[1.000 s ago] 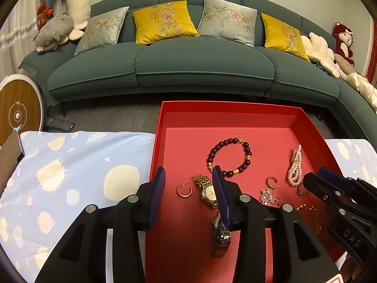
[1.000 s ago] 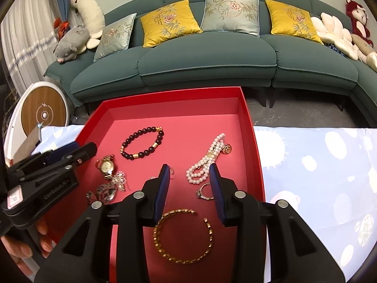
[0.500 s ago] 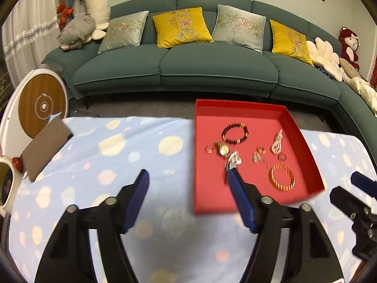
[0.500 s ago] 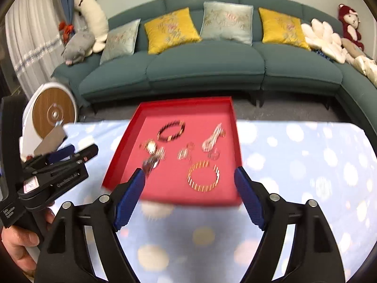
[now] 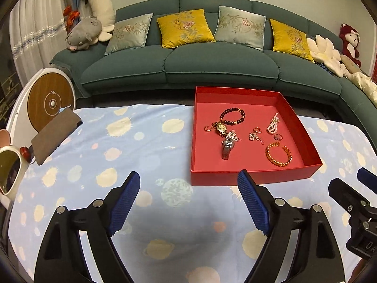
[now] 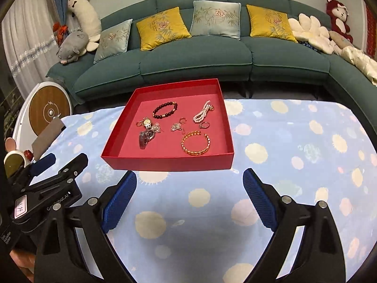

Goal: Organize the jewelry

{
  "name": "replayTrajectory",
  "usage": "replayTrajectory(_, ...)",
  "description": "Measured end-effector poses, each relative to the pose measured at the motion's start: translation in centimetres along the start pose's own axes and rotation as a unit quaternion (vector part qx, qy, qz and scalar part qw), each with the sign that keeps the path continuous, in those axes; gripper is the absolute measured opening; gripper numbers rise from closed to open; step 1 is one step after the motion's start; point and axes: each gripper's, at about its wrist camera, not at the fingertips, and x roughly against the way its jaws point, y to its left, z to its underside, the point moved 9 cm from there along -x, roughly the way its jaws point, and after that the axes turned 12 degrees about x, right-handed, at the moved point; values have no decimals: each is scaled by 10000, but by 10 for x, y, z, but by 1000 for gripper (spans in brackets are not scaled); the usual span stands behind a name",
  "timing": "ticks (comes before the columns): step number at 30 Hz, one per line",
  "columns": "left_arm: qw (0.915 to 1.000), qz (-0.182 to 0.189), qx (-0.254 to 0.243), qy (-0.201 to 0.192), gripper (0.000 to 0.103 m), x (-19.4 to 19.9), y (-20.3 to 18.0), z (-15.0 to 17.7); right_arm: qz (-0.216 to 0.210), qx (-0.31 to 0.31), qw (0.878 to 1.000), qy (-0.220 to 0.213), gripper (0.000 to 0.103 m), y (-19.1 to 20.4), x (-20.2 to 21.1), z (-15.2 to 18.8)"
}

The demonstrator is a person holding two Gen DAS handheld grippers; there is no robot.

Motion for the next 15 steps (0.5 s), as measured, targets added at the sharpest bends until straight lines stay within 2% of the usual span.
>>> replayTrajectory(5,9998,12,102,181,82,-17,-2,-2,104,196,9997,141,91,-2,-18,0)
replayTrajectory(9,9996,-48,-53,258,82,-26,-5,2,115,295,9990,312,91,-4,-30,6)
replayTrajectory(15,9992,-70,-230,330,82,-35,-9,9,151,208,9991,340,91,-9,-37,6)
